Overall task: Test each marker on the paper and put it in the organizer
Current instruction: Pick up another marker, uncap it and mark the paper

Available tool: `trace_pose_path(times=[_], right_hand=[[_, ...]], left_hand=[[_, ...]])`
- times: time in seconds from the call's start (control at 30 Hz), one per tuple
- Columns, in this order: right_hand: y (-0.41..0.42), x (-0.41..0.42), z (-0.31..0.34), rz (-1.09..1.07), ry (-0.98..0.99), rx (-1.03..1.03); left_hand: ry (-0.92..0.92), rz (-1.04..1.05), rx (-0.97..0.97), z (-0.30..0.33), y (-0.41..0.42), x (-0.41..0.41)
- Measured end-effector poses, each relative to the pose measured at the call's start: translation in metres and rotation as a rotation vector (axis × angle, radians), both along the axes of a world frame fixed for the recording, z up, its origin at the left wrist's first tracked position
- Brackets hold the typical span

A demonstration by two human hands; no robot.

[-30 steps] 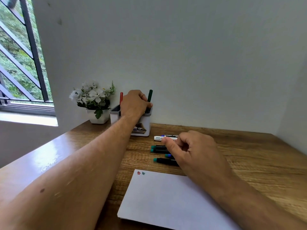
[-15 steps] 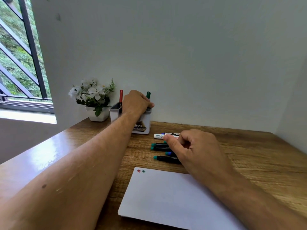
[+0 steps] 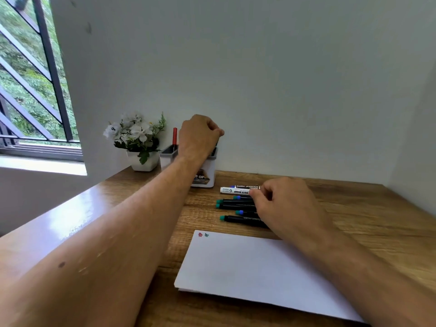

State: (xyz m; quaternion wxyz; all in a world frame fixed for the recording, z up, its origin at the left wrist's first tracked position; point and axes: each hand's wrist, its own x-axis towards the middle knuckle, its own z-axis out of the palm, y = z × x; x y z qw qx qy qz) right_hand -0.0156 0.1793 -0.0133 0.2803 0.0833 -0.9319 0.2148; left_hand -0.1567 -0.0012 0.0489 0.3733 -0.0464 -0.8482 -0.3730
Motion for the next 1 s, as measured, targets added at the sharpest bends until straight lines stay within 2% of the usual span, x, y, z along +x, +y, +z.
trace_pose_path(times=[0.13, 0.27, 0.33, 0.7, 1.0], right_hand=[[0.011, -0.003, 0.006, -0.016, -0.100, 0.027], [0.015, 0.001, 0.009, 0.100, -0.199, 0.089], [0.016, 0.003, 0.010, 0.140, -0.234, 0.141], [0.021, -0.002, 0.009, 0.131, -0.188, 0.219], [0.023, -0.003, 0.005, 0.175, -0.231, 0.277]], left_hand=[[-0.043, -0.072, -0.058, 0.003, 0.014, 0.022], [-0.100, -0.115, -0.066, -0.003, 0.019, 0.051], [-0.132, -0.123, -0.158, -0.012, 0.018, 0.067], [-0.192, -0.142, -0.351, -0.056, 0.019, 0.099], [-0.274, -0.201, -0.216, -0.063, 0.013, 0.100]])
